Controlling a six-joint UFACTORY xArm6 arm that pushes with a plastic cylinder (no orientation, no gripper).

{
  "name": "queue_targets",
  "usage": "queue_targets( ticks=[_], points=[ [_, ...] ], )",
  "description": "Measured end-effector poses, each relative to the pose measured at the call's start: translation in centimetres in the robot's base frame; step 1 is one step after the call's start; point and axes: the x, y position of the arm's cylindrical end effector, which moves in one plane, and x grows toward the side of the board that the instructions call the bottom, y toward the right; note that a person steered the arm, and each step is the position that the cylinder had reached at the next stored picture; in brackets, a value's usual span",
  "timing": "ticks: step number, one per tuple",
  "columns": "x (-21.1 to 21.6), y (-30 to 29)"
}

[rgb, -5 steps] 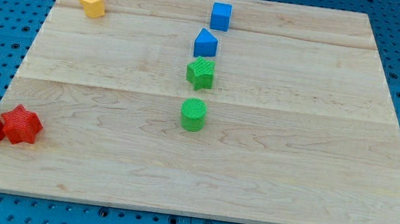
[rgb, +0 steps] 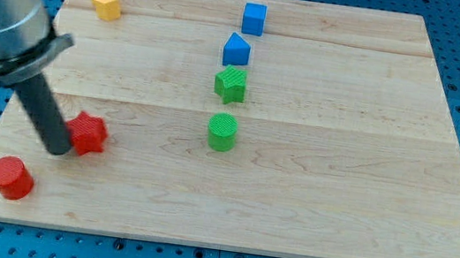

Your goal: Push the red star to the bottom left of the green circle

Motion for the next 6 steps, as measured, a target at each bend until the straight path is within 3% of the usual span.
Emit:
queue_targets(
  ticks=[1, 2, 4, 5, 6],
  points=[
    [-0.6, -4.1],
    [-3.3, -1.8],
    [-2.3, 8.9],
    [-1.7, 3.0],
    [0.4, 5.5]
  ],
)
